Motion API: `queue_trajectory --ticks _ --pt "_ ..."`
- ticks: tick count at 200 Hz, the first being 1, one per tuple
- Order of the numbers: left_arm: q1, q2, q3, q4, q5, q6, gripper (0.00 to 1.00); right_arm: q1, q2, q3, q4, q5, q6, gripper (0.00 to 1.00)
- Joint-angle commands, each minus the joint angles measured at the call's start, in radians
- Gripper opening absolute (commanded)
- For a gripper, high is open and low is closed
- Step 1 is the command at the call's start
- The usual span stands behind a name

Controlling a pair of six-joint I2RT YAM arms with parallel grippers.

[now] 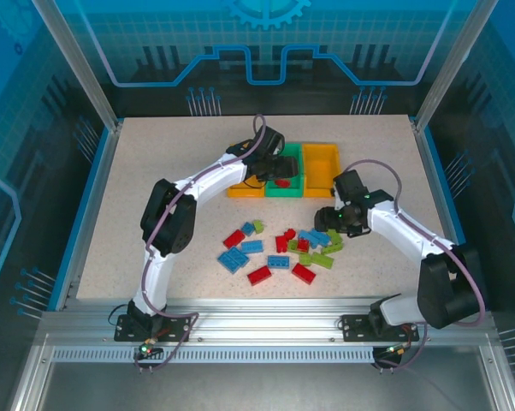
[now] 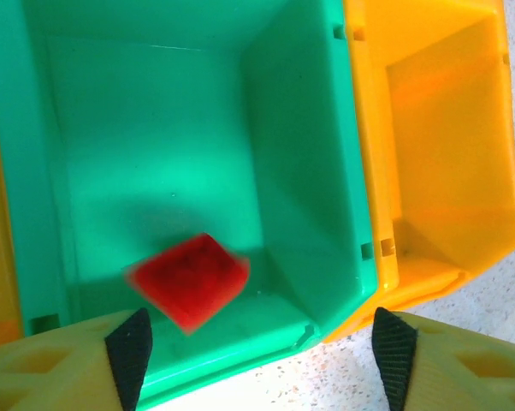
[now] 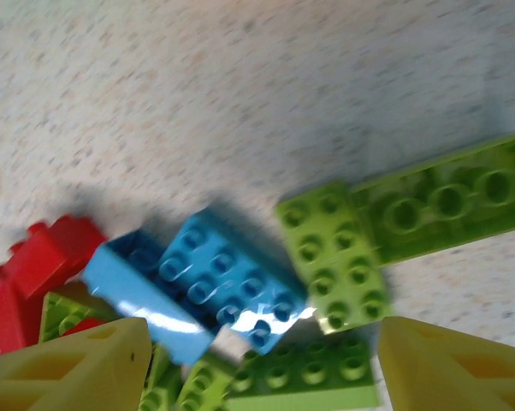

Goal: Sort the legos into containers by color

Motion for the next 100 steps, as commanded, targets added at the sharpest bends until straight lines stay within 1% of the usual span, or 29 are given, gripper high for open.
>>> queue_trajectory --ticks 1,21,42,71,100 --pt "-0.005 -0.016 0.042 -0.034 0.004 -0.012 0.81 0.071 -0.030 0.001 -0.068 -0.033 0.065 0.72" --pt "-0.011 -0.042 0.024 -0.039 -0.001 -0.008 0.87 0.116 -0.035 -0.012 -0.088 -0.025 0.130 0.70" --pt "-0.017 -0.086 -0.028 -0.017 -0.017 -0.014 0.98 0.161 -0.033 -0.012 -0.079 -0.037 0.207 0.70" --pt "-0.018 -0.159 -0.122 0.016 -0.047 -0.025 0.99 0.234 0.014 0.010 -0.078 -0.028 0.266 0.70" --pt "-0.018 -0.238 -0.217 0.062 -0.058 -0.043 0.99 0.268 0.082 0.032 -0.090 -0.015 0.273 0.70"
